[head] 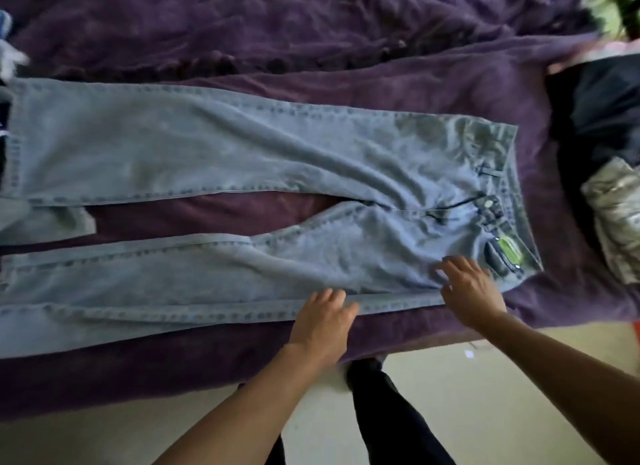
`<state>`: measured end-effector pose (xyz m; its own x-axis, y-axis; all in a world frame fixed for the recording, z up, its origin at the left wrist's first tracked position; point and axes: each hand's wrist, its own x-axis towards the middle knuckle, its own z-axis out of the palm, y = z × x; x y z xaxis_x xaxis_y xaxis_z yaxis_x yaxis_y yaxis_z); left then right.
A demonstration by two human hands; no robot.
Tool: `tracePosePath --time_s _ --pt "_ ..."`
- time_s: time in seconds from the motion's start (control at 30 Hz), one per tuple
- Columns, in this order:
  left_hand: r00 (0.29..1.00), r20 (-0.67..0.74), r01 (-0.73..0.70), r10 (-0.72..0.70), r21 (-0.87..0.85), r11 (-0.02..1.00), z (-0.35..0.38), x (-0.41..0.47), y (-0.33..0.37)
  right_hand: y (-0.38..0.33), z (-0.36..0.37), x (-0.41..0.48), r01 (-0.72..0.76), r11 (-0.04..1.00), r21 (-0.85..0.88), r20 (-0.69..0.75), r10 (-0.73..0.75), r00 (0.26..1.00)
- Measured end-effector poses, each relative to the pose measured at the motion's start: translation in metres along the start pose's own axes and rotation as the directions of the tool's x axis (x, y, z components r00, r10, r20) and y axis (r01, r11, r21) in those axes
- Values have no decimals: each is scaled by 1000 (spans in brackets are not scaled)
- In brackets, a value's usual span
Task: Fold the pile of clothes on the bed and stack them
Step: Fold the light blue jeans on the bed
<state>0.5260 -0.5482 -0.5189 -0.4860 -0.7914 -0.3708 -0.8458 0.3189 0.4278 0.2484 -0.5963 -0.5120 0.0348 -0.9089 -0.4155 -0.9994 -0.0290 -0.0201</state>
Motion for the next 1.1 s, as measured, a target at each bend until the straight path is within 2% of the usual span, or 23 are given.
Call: tracePosePath --time_s 0.07,0.13,0.17,0.23,0.33,0.4,0.47,0.57,0.7,0.73,0.8,0.9,1.0,1.1 --pt "1000 31 0 0 20 1000 16 23 32 53 1 -2 14 989 -144 115 2 993" --pt "997 63 49 -52 56 997 31 44 55 94 5 1 45 968 -245 241 16 970" --pt "994 67 85 -90 84 993 38 53 62 111 9 4 61 960 -272 257 11 966" --pt "980 64 180 -190 136 974 51 68 68 134 16 11 107 954 -281 187 -55 981" --pt "944 38 318 -328 170 933 61 75 68 159 28 13 170 975 -142 -26 -175 984" --pt "928 3 365 -372 185 912 58 69 68 173 32 8 225 970 -96 -120 -235 964" --pt "921 -5 384 -390 179 906 55 55 65 182 32 3 292 952 -92 -124 -302 945" --pt "896 77 423 -436 144 895 40 33 59 187 16 6 362 929 -83 -95 -369 925" --pt "912 -65 405 -406 -18 914 -12 40 41 191 -25 34 420 908 -17 -103 -419 902" --pt "897 -112 419 -428 -95 903 -29 48 32 190 -38 45 419 908 -1 -141 -415 899" --pt "822 -191 483 -536 -263 835 -66 72 6 182 -69 74 385 923 13 -243 -371 897" --pt "725 -379 468 -575 -341 815 -120 119 -43 159 -113 131 272 962 31 -333 -247 910" --pt "720 -430 420 -544 -355 836 -162 172 -85 140 -139 198 191 982 3 -360 -177 916" --pt "714 -422 478 -559 -290 829 -184 225 -121 127 -145 256 103 994 -33 -336 -108 936"
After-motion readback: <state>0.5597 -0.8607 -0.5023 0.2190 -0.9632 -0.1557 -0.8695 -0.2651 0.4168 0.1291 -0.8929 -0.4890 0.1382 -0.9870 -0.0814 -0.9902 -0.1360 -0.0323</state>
